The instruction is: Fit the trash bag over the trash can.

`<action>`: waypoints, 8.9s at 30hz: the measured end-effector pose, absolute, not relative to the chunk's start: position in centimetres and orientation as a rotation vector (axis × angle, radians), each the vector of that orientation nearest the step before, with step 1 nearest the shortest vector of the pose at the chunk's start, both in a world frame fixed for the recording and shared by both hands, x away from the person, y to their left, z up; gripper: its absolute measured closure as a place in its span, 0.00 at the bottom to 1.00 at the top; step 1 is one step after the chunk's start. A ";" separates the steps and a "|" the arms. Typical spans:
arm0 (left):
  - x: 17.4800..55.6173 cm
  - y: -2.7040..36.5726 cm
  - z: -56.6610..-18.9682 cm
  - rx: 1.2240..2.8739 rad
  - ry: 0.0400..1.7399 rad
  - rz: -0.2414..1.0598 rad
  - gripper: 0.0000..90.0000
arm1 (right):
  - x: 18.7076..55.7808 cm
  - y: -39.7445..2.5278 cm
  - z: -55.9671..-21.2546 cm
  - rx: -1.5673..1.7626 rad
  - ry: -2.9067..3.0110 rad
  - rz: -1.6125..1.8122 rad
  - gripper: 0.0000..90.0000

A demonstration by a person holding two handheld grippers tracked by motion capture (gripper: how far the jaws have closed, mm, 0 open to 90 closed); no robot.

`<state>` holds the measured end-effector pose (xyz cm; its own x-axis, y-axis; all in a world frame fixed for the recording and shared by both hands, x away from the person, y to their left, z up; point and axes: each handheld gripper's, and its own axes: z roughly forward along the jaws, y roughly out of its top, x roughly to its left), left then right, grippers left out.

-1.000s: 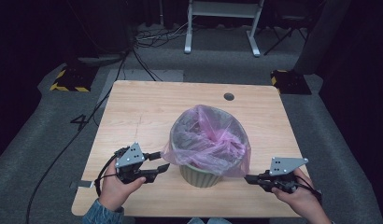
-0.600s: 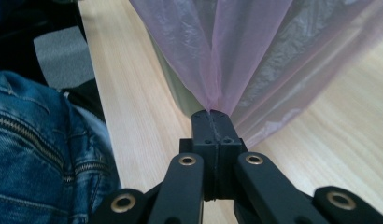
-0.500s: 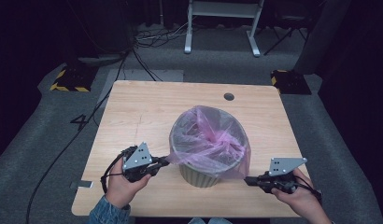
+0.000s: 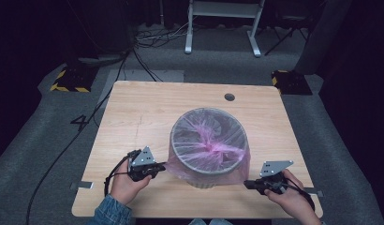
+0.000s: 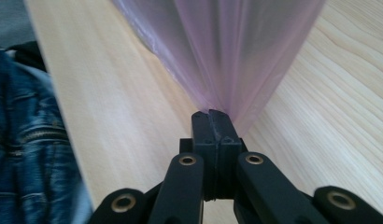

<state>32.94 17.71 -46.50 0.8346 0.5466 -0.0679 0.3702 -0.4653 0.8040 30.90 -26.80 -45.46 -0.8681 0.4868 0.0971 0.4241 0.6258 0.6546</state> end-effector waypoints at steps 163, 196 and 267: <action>31.8 18.7 -43.8 2.022 0.745 0.415 0.32 | 32.9 -28.8 -37.9 0.836 2.471 1.315 0.36; 31.3 24.8 -50.3 2.049 1.123 0.518 0.31 | 40.1 -12.9 -29.5 0.742 2.406 1.428 0.25; 31.9 23.8 -50.4 2.089 1.136 0.471 0.28 | 41.3 -9.5 -32.4 0.668 2.779 1.035 0.31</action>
<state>31.88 23.78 -50.44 0.5489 0.8357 -0.0146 0.5800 -0.3682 0.7266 41.28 -9.53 -32.39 -0.8984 0.4355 0.0563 0.3661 0.6722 0.6435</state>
